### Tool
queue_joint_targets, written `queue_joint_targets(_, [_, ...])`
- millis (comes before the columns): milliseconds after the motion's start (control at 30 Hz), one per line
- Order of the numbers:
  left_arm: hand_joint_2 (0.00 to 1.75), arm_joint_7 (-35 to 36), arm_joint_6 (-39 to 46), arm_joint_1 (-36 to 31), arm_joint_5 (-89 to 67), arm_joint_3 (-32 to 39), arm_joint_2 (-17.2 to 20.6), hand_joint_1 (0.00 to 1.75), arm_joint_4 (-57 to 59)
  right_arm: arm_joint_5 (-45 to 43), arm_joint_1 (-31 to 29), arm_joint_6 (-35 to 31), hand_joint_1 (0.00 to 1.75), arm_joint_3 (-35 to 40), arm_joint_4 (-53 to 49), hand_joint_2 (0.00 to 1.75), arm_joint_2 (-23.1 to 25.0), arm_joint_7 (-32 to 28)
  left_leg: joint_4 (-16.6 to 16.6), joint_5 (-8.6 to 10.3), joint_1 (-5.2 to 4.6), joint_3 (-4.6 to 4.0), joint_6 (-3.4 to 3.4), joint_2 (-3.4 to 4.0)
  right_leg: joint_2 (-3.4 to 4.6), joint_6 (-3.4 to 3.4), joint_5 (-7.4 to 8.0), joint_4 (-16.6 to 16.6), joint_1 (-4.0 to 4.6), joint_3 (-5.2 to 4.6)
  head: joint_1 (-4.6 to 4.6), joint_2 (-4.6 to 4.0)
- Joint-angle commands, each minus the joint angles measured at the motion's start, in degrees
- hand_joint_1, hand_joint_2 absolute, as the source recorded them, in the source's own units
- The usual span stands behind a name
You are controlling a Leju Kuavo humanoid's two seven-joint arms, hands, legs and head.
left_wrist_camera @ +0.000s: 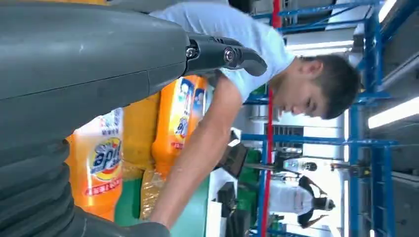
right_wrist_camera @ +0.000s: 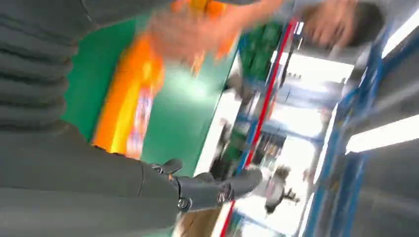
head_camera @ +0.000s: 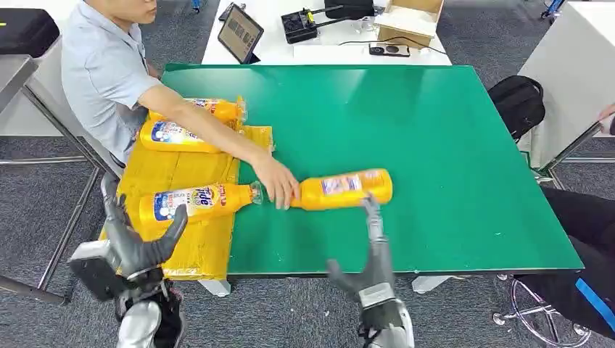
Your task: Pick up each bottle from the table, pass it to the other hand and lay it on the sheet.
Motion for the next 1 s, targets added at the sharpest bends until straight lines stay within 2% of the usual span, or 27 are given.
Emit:
queue_joint_targets(33, [0.0, -1.87, -0.79, 3.58, 4.95, -0.72, -1.27, 0.0, -5.24, 13.99, 1.27, -3.98, 0.0, -8.57, -0.39, 1.75, -1.04, 5.04, 0.0, -0.03, 0.0, 0.13, 0.06, 0.0, -0.07, -0.14, -0.03, -0.01, 0.04, 0.15, 0.0, 0.0])
queue_joint_targets(67, [0.0, -1.28, -0.38, 3.99, 5.43, -0.79, -1.22, 0.0, -5.51, 18.04, 0.6, -5.25, 0.0, -8.99, 1.36, 1.75, -2.71, 6.6, -0.02, -0.05, 0.0, 0.26, 0.11, 0.0, -0.1, -0.19, -0.05, -0.04, 0.05, 0.3, 0.0, 0.0])
queue_joint_targets(100, [0.0, -0.08, -1.61, 4.18, 6.18, -1.35, -1.1, 0.0, -5.54, 28.21, -0.25, -7.83, 0.0, -8.36, 3.99, 1.75, -5.33, 11.59, -0.03, -0.01, 0.02, 0.12, 0.06, 0.03, -0.02, -0.11, 0.03, -0.07, 0.05, 0.15, 0.0, 0.0])
queue_joint_targets(133, [1.75, 2.36, -3.61, 4.9, 5.73, -2.13, -1.06, 0.0, -5.33, 33.37, -1.74, -8.68, 0.0, -9.89, 8.28, 1.75, -8.43, 14.4, -0.04, -0.01, 0.0, 0.15, 0.06, 0.04, -0.01, -0.12, 0.05, -0.06, 0.03, 0.14, -0.02, 0.0])
queue_joint_targets(167, [1.75, 2.45, -3.53, 5.34, 5.52, -2.28, -1.4, 0.0, -5.36, 33.17, -2.29, -8.42, 0.0, -10.97, 9.63, 1.75, -9.01, 13.87, -0.16, -0.03, 0.01, 0.45, 0.14, 0.02, -0.08, -0.16, 0.06, -0.26, 0.06, 0.48, -0.02, 0.0])
queue_joint_targets(267, [1.75, 4.64, -9.42, 5.88, 4.96, -5.77, 1.35, 0.0, -4.59, 33.33, -5.66, -4.74, 0.0, -13.17, 13.8, 1.75, -10.91, 15.03, -0.14, 0.02, 0.01, 0.43, 0.15, -0.03, -0.13, -0.15, 0.04, -0.23, 0.06, 0.5, -0.02, 0.0])
queue_joint_targets(333, [1.75, 4.59, -9.86, 5.8, 4.78, -5.68, 0.9, 0.0, -3.67, 33.26, -7.33, -4.12, 0.0, -14.11, 15.76, 1.75, -11.53, 15.01, -0.08, 0.06, -0.03, 0.24, 0.13, 0.06, 0.02, -0.08, 0.1, -0.14, 0.0, 0.28, 0.0, 0.0])
queue_joint_targets(533, [1.75, 4.57, -9.91, 5.46, 4.75, -5.47, 0.88, 0.0, -3.53, 33.32, -7.12, -4.04, 0.0, -13.88, 15.5, 1.75, -11.13, 14.99, -0.14, 0.0, -0.05, 0.4, 0.1, 0.04, -0.05, -0.2, 0.03, -0.15, -0.01, 0.46, -0.02, 0.0])
queue_joint_targets(633, [1.75, 4.57, -9.96, 5.47, 4.74, -5.42, 0.89, 0.0, -3.63, 33.39, -6.98, -4.04, 0.0, -13.76, 15.32, 1.75, -11.02, 14.97, -0.07, 0.04, -0.03, 0.21, 0.08, 0.02, -0.03, -0.09, 0.07, -0.09, 0.0, 0.24, -0.02, 0.0])
queue_joint_targets(667, [1.75, 4.57, -9.96, 5.47, 4.74, -5.42, 0.89, 0.0, -3.63, 33.39, -6.98, -4.04, 0.0, -13.76, 15.32, 1.75, -11.02, 14.97, -0.12, -0.02, -0.01, 0.41, 0.11, 0.07, -0.02, -0.19, 0.02, -0.14, 0.05, 0.43, -0.02, 0.0])
queue_joint_targets(1000, [1.75, 4.59, -10.38, 5.4, 4.63, -5.51, 0.91, 0.0, -3.57, 33.71, -7.1, -3.68, 0.0, -13.7, 15.35, 1.75, -11.23, 15.53, -0.06, 0.04, -0.04, 0.18, 0.1, 0.03, -0.02, -0.1, 0.06, -0.07, -0.01, 0.23, -0.02, 0.0])
